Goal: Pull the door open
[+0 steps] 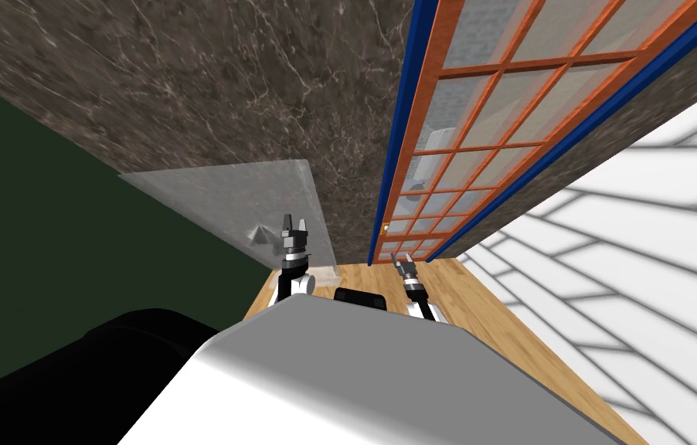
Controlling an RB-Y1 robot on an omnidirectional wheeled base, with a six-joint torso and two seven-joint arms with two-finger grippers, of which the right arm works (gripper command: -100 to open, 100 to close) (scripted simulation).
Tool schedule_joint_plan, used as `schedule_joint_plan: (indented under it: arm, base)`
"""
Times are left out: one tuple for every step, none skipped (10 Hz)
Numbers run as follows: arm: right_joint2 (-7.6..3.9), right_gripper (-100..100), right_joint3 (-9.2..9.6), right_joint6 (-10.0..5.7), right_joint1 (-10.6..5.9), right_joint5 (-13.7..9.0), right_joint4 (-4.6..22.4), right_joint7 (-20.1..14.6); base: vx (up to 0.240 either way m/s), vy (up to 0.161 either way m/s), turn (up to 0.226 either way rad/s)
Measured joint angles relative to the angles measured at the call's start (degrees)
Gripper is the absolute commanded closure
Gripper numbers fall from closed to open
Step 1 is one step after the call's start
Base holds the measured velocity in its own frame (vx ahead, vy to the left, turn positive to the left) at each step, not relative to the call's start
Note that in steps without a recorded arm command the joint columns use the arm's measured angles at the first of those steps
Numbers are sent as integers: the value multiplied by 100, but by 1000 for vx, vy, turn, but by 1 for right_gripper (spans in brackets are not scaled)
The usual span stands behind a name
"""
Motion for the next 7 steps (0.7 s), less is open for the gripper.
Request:
schedule_joint_plan:
  arm:
    - [-2, -100, 1, -41, -12, 21, 107, 90]
    - [8, -100, 9, -81, -17, 55, 226, 213]
    - [10, -100, 9, -120, -55, 80, 364, 326]
    - [9, -100, 4, -180, -80, 97, 500, 419]
    - [2, -100, 7, -217, -98, 121, 609, 512]
    - [2, -100, 10, -242, -128, 151, 734, 624]
    - [-3, -100, 16, -262, -124, 174, 803, 711]
  base:
    - [146, -4, -7]
    - [147, -8, -7]
    - [117, -19, -3]
    - [133, -7, -6]
    - [173, -8, -12]
    - [157, -26, -8]
    - [112, -22, -4]
